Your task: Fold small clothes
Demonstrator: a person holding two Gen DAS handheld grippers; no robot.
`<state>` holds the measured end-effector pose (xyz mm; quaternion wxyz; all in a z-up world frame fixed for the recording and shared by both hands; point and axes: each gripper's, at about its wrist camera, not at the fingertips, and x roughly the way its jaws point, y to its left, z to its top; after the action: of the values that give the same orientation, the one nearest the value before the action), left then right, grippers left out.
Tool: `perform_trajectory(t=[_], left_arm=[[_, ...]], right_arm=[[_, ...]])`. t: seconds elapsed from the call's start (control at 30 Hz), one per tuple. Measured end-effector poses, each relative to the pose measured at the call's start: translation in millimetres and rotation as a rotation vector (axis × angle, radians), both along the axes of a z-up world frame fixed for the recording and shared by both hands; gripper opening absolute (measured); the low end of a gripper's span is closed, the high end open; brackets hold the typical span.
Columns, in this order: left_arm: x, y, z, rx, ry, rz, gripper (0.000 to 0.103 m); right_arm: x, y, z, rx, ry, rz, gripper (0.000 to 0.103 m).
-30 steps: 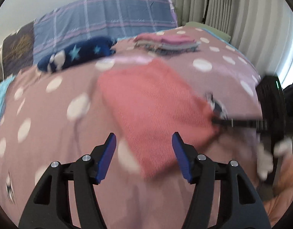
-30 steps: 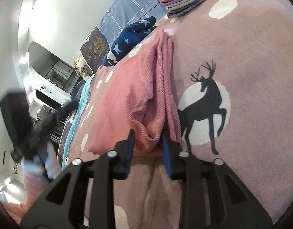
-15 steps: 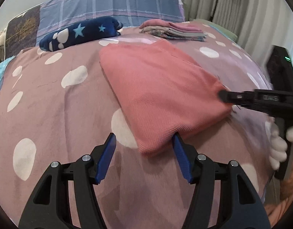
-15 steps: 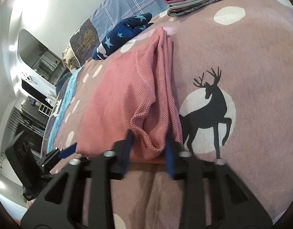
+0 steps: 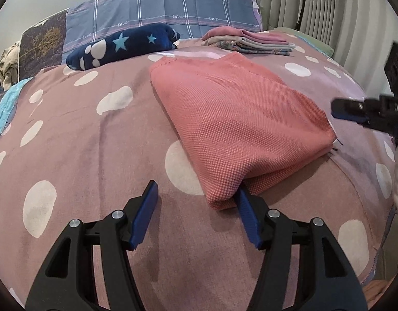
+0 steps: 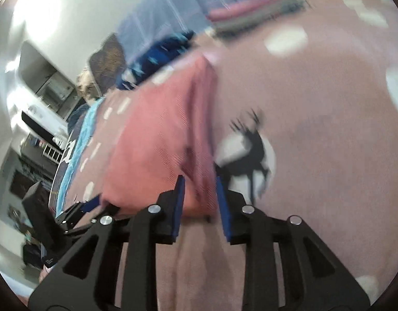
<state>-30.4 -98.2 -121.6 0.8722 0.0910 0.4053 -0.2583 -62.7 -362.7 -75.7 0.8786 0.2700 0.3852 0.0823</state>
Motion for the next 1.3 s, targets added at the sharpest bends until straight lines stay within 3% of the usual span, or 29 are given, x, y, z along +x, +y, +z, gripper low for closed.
perform_trajectory(t=[0.1,0.13,0.17,0.2,0.23,0.4,0.53,0.73,0.8,0.9,0.93,1.1,1.3], left_arm=[[-3,1,1,-0.023,0.007,-0.004,0.032],[-5,0,1,-0.014,0.015,-0.012,0.015],[-9,-2,2,0.001,0.013,-0.019,0.010],[-11,-3,2,0.020,0.005,-0.019,0.010],[-14,-4,2,0.049,-0.001,-0.027,0.008],[-16,8,-5,0.027,0.034,-0.035,0.007],[-18,19,3,-0.021,0.066,-0.036,0.007],[-18,24,42,-0.260,0.049,-0.110,0.007],[-9,10,36,-0.233,0.053,-0.113,0.007],[8,-5,0,-0.105,0.132,-0.064,0.007],[8,-3,-8,-0.140,0.131,-0.065,0.007],[12,2,4,-0.180,0.158,-0.076,0.009],[17,-14,25,-0.191,0.090,-0.120,0.034]], right_arm=[[14,14,6,-0.053,-0.013,0.050,0.036],[22,19,1,-0.082,0.009,0.057,0.036],[27,22,-3,-0.099,0.028,0.058,0.030],[30,23,-7,-0.111,0.045,0.059,0.001],[31,22,-12,-0.123,0.064,0.040,0.002],[28,5,-30,-0.064,0.114,0.010,0.004],[22,9,-15,-0.113,0.071,0.016,0.019],[21,26,19,-0.104,-0.067,0.111,0.019],[27,38,11,-0.098,-0.049,0.158,0.019],[38,46,-14,-0.185,0.063,0.131,0.016],[39,45,-27,-0.208,0.095,0.107,0.007],[27,40,-20,-0.213,0.052,0.133,0.007],[53,33,13,-0.213,-0.023,0.131,0.013]])
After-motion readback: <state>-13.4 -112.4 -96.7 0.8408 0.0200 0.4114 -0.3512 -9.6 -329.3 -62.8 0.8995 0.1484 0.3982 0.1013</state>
